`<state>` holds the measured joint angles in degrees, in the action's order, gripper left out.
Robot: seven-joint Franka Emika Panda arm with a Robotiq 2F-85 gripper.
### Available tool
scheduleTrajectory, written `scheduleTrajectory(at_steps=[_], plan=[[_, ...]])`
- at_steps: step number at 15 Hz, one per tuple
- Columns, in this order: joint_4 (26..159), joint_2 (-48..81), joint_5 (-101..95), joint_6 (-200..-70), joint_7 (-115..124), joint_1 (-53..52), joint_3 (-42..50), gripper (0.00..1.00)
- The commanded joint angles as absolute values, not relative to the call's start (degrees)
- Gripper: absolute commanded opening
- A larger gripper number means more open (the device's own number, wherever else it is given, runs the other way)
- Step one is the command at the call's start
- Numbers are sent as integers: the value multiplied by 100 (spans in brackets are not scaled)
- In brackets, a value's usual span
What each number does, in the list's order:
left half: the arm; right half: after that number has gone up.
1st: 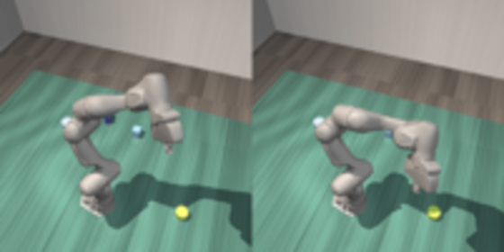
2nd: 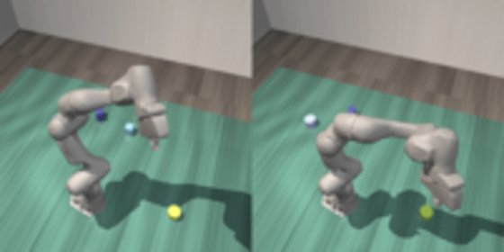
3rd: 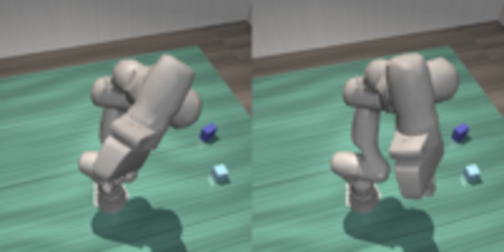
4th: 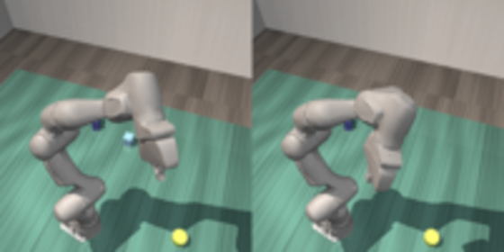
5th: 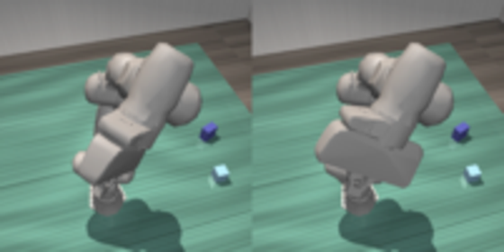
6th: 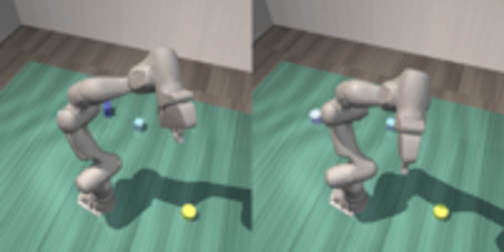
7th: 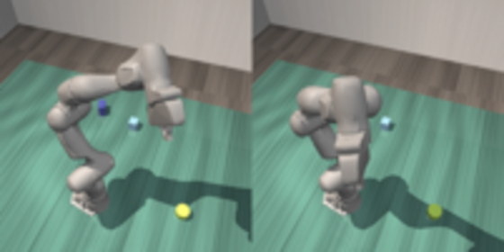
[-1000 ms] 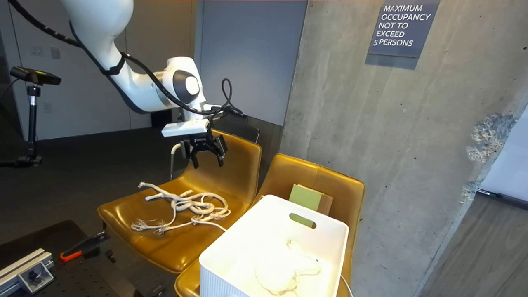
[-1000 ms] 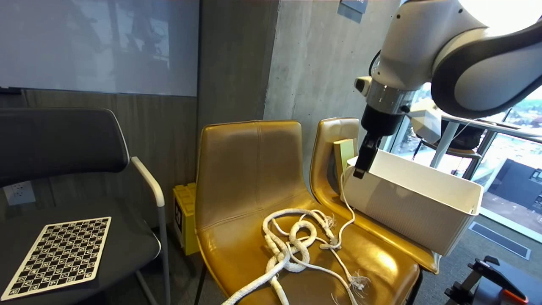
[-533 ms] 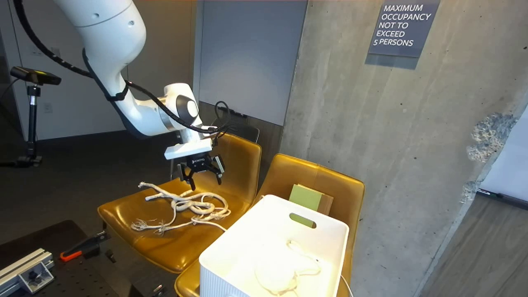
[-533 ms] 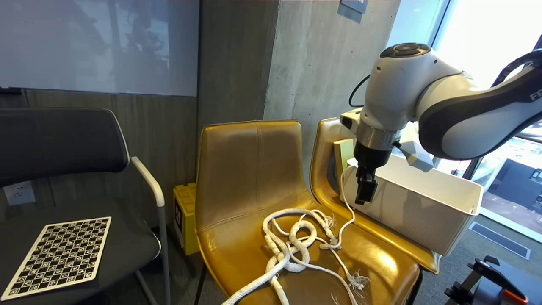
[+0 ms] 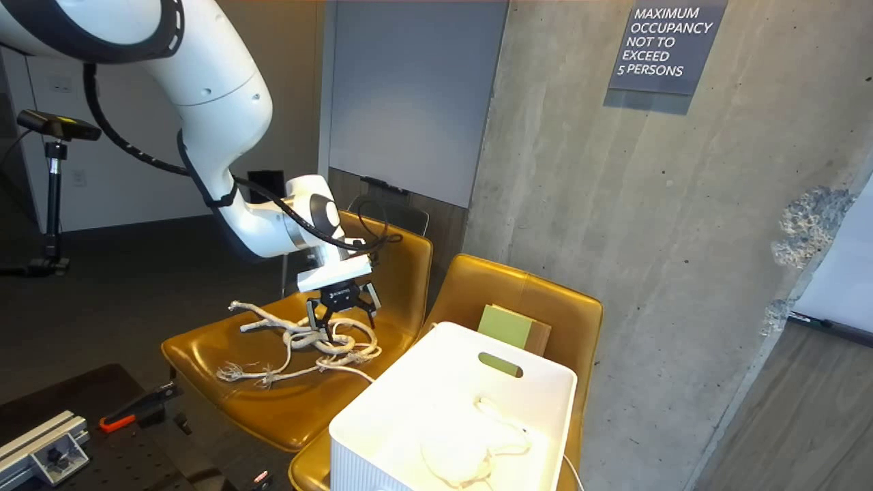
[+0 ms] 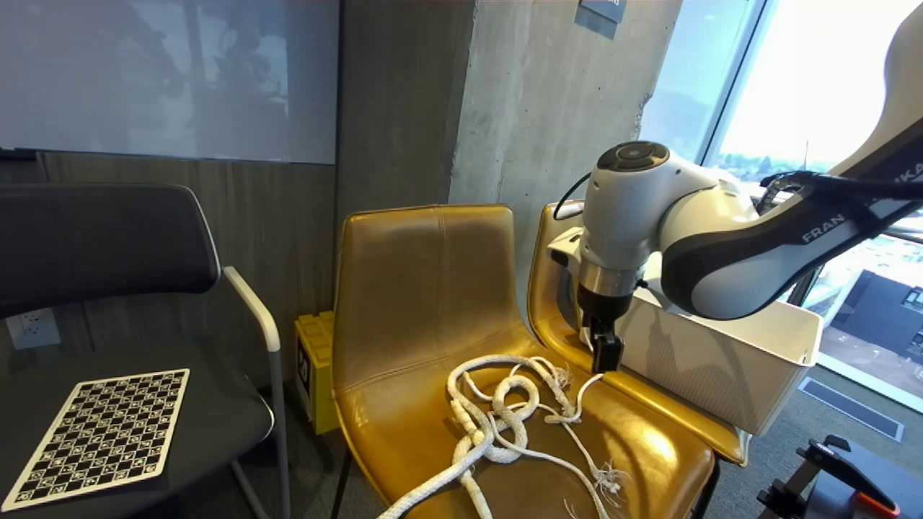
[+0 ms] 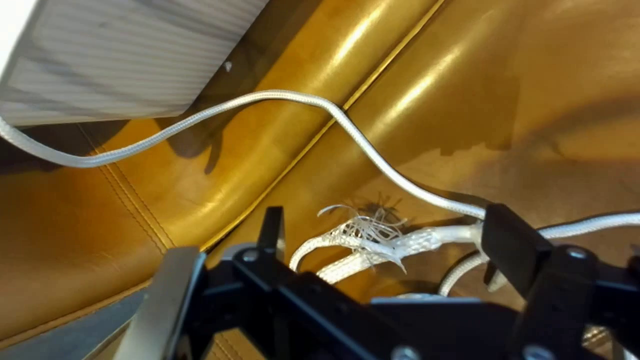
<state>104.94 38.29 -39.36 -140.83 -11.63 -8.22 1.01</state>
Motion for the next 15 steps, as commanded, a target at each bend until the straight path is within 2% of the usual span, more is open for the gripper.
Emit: scheduleTrajectory(at_steps=[1,12,13,14,15], plan=[[10067,4250,-4016,-13958,-1587,-743,119,100],[9637,4928,-3980,-13924,-2018,-585,228,100],[9605,4976,-3971,-13917,-2008,-586,233,94],[9581,5015,-3961,-13917,-2005,-584,233,74],[9563,5046,-3957,-13923,-1992,-585,236,68]])
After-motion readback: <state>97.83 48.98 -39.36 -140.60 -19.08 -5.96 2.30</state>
